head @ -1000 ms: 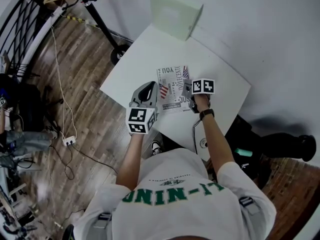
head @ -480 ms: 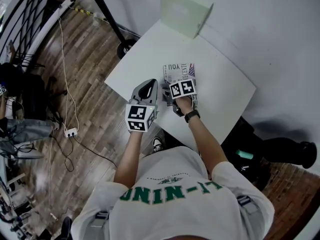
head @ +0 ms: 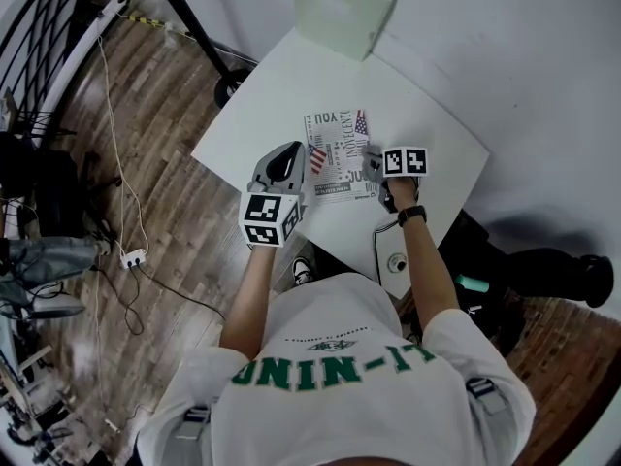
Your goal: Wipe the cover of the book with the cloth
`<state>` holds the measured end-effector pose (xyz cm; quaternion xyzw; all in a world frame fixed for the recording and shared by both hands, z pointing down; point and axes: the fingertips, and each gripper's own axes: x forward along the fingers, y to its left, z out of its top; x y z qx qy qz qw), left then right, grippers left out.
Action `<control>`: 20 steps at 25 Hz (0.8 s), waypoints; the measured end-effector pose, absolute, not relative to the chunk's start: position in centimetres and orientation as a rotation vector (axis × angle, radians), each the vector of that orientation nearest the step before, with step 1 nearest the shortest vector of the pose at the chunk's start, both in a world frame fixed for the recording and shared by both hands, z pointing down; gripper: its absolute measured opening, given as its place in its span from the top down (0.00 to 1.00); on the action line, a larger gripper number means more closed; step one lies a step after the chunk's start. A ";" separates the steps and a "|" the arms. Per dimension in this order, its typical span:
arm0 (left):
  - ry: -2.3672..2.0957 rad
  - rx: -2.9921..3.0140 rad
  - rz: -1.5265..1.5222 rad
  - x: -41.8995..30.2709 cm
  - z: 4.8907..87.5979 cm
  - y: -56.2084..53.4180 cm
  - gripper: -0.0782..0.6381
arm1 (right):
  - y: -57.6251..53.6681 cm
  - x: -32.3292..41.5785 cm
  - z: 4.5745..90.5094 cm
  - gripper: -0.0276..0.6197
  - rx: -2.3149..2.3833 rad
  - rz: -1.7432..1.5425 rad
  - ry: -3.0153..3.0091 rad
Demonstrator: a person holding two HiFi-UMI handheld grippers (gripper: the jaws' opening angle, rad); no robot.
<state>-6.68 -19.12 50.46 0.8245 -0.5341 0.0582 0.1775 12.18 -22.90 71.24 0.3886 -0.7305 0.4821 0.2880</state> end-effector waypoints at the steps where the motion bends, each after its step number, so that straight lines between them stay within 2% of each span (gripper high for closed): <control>1: -1.504 2.334 0.155 -6.5 50.4 -19.1 0.87 | -23.0 12.9 71.2 0.90 1.055 1.302 -1.950; 8: -1.513 2.344 0.150 -6.3 49.8 -18.6 0.87 | -23.0 13.3 71.3 0.90 1.080 1.332 -1.917; 16: -1.568 2.297 0.168 -8.1 50.2 -17.8 0.87 | -18.1 0.3 70.7 0.90 0.704 1.231 -2.023; 20: -1.587 2.286 0.179 -8.5 50.3 -17.3 0.87 | -17.2 -1.9 71.8 0.90 0.651 1.188 -2.025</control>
